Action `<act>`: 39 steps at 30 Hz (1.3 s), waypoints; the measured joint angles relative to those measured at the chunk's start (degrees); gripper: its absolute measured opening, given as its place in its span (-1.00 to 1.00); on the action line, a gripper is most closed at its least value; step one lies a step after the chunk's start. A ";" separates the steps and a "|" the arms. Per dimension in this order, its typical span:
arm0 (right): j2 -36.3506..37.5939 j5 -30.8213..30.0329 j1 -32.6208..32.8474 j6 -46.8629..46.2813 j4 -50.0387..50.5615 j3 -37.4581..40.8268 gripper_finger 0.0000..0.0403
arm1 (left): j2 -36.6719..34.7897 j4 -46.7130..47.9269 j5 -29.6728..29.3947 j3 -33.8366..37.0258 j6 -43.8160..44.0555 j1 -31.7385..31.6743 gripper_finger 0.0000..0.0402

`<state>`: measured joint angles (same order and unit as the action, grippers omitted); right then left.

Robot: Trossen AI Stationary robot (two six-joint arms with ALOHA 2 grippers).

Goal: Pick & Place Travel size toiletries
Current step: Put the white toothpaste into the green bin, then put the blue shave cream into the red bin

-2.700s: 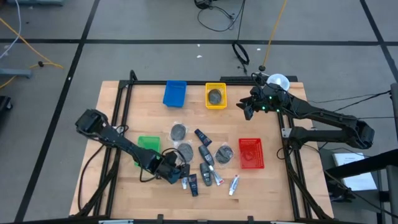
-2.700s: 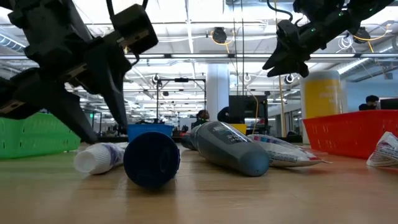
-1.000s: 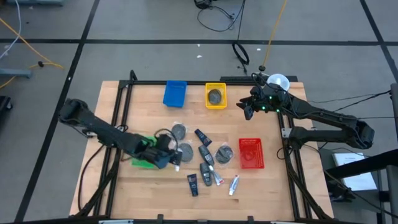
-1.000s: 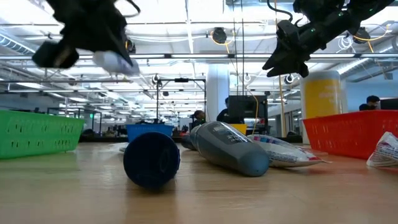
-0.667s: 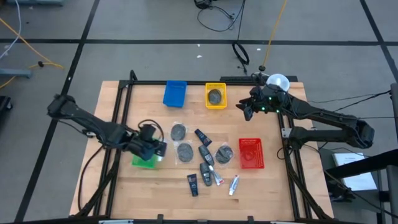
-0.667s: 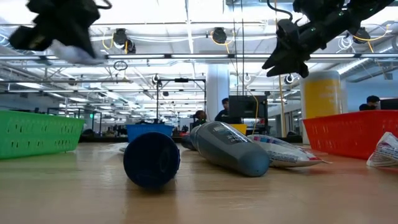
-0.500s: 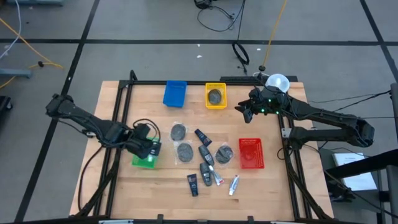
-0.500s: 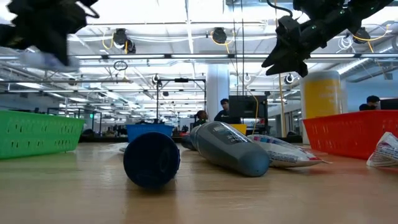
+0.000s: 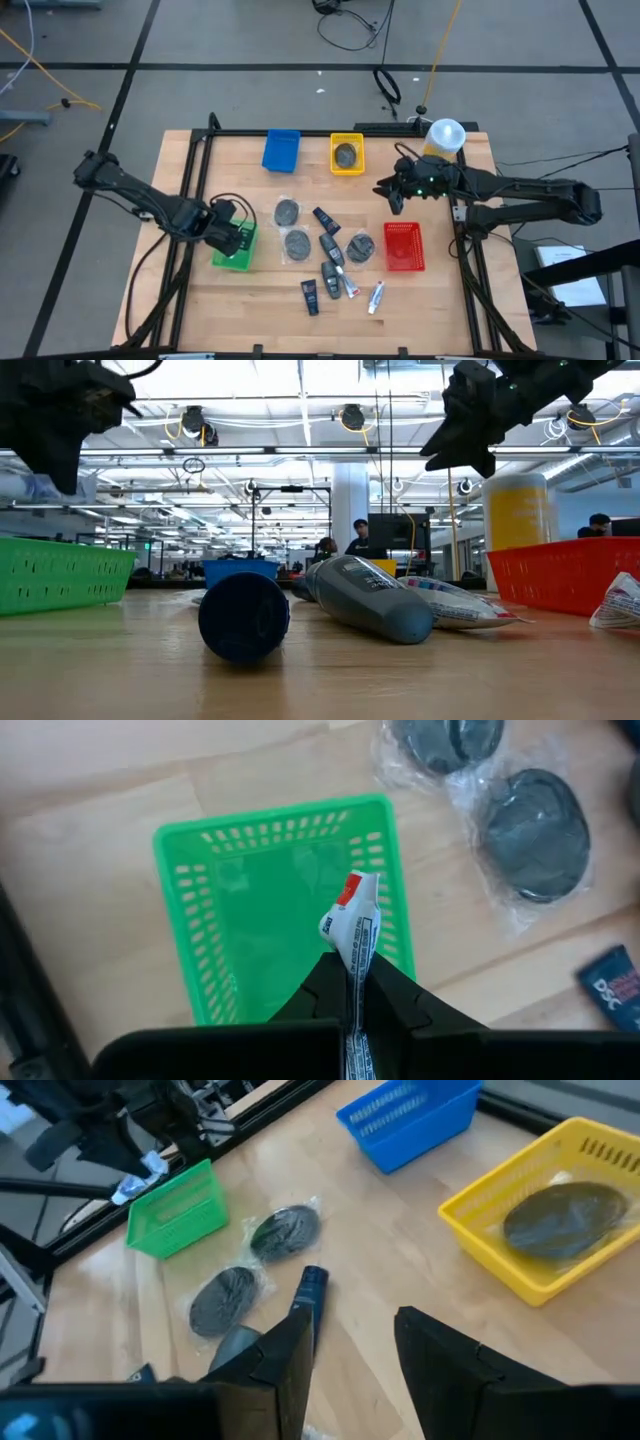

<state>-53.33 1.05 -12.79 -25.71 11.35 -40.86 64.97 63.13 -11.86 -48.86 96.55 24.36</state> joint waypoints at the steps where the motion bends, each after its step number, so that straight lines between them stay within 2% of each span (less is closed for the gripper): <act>1: -0.27 -0.37 0.70 -0.05 0.06 0.00 -0.34 | 0.01 -1.82 0.00 1.11 0.02 -0.05 -0.96; 5: -2.27 -0.99 3.63 -0.64 -0.74 0.01 -0.35 | 0.02 -8.18 0.77 4.91 -0.45 -1.50 -0.96; 11: -6.62 -1.33 7.62 0.20 -8.96 0.04 -0.36 | 0.02 -8.80 5.71 8.13 -2.36 -3.62 -0.96; 19: -13.29 -1.14 10.79 0.60 -18.95 0.04 -0.36 | 0.00 -9.70 9.37 9.54 -5.51 -6.81 -0.90; 25: -16.78 -1.04 12.53 0.69 -22.96 0.04 -0.36 | 0.00 -9.84 10.39 9.55 -7.11 -9.05 -0.73; 33: -20.41 -0.84 12.93 2.21 -27.30 0.02 -0.30 | 0.00 -9.87 10.95 9.55 -8.09 -10.78 -0.37; 39: -23.00 -1.10 12.92 7.22 -26.53 -5.74 -0.20 | -1.21 -9.85 12.82 9.55 -9.34 -12.60 -0.20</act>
<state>-76.33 -0.05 0.13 -18.50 -15.18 -46.60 63.76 53.28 0.97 -39.31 87.22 11.76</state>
